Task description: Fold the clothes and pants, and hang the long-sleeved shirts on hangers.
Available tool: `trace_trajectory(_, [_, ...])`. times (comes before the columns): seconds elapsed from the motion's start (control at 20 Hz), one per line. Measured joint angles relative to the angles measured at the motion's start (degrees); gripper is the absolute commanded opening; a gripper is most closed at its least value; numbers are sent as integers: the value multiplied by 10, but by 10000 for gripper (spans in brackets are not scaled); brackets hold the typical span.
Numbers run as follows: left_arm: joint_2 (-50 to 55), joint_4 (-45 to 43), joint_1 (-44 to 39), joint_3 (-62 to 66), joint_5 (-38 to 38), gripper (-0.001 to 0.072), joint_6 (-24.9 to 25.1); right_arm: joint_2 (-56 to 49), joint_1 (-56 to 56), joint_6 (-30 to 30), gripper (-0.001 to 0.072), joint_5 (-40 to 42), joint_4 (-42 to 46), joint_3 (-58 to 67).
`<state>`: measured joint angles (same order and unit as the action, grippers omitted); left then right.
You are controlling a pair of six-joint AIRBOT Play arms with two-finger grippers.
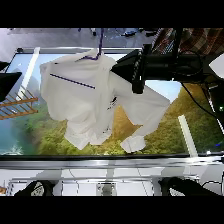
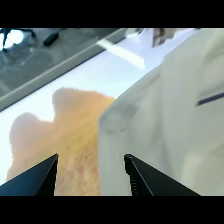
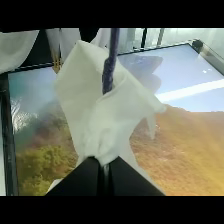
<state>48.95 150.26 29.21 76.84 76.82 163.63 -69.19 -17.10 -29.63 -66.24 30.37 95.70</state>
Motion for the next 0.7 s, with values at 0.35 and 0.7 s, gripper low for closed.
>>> trace_trajectory(0.35, [105, 104, -7, 0, 109, 502, 64, 0, 0, 16, 20, -53, -21, 0])
trace_trajectory(0.7, [163, 146, -87, 0, 170, 501, 72, 0, 0, 18, 20, -80, -33, 0])
